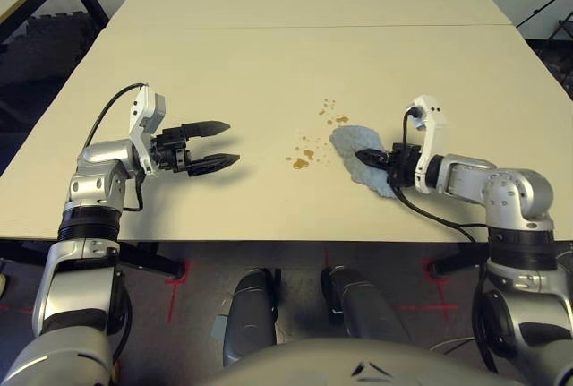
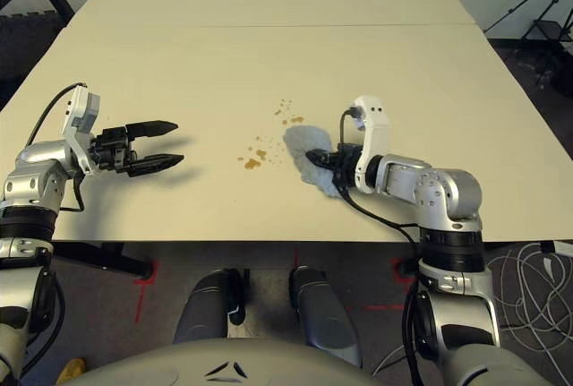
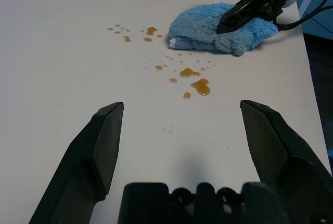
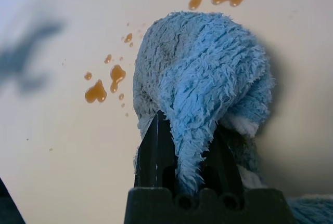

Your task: Wipe the water off the table with a rag.

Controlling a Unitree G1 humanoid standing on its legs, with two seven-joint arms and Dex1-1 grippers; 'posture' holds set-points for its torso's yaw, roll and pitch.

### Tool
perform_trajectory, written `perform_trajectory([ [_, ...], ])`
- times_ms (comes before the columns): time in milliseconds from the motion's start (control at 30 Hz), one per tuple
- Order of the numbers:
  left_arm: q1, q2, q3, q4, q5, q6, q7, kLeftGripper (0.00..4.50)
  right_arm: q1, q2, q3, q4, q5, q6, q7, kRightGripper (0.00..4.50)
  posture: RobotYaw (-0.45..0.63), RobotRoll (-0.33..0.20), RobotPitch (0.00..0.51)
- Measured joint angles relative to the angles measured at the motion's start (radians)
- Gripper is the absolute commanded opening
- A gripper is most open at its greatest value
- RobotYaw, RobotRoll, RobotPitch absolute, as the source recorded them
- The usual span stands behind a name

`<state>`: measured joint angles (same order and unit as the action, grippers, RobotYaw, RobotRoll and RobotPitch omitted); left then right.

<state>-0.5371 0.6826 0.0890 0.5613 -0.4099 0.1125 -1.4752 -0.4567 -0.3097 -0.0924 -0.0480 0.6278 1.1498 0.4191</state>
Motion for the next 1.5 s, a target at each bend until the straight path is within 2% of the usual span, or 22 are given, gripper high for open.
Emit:
perform_trajectory([
  [233, 0.005, 0.002, 0.0, -0.009, 0.0, 0.009, 0.0, 4.5, -0.047, 0.063, 0.051, 0.057, -0.038, -0.036, 0.016, 0.14, -0.19, 0.0, 0.163],
  [600, 0.016, 0.006, 0.001, -0.037, -0.002, 0.024, 0.0, 4.5, -0.105, 0.155, 0.193, 0.123, -0.104, -0.102, 0.079, 0.14, -0.18, 0.0, 0.175],
  [933, 0.039, 0.009, 0.009, -0.05, -0.003, 0.039, 0.0, 4.5, -0.107, 0.22, 0.288, 0.127, -0.151, -0.143, 0.127, 0.14, -0.17, 0.0, 0.177],
  [1233, 0.047, 0.009, 0.012, -0.079, -0.005, 0.05, 0.0, 4.5, -0.115, 0.218, 0.328, 0.138, -0.181, -0.167, 0.182, 0.14, -0.17, 0.0, 0.172],
  [1500, 0.048, 0.009, 0.013, -0.082, -0.005, 0.056, 0.0, 4.5, -0.16, 0.129, 0.312, 0.177, -0.174, -0.165, 0.251, 0.14, -0.18, 0.0, 0.172],
])
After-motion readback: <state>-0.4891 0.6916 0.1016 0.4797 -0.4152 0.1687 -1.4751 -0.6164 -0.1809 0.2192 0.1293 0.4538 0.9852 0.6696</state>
